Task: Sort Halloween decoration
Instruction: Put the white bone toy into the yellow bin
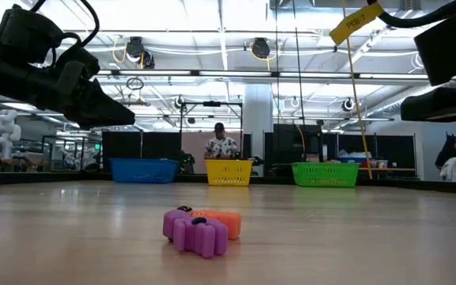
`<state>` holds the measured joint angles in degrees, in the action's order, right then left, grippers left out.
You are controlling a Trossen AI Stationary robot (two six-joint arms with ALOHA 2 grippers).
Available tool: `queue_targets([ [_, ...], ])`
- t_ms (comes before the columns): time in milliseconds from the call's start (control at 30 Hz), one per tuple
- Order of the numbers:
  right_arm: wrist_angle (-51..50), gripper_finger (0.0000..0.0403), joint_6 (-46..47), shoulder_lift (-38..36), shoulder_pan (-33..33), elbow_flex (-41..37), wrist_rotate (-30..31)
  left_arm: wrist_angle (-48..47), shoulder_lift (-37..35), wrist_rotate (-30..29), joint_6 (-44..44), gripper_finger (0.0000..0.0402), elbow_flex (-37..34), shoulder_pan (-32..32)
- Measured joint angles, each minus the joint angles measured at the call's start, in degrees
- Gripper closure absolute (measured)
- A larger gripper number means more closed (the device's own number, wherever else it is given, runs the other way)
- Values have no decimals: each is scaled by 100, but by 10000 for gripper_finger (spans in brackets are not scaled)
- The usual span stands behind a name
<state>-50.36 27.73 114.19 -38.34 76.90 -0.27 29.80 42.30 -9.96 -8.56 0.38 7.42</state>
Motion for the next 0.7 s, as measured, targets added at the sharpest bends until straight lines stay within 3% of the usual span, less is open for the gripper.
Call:
queue_targets([
  [200, 95, 396, 40, 7, 216, -78, -129, 0, 1, 0, -8, 231, 0, 1],
  [367, 127, 400, 80, -112, 389, -88, -169, 0, 0, 0, -9, 231, 0, 2],
  [700, 325, 403, 190, -833, 792, -108, 625, 0, 0, 2, -11, 231, 0, 0],
])
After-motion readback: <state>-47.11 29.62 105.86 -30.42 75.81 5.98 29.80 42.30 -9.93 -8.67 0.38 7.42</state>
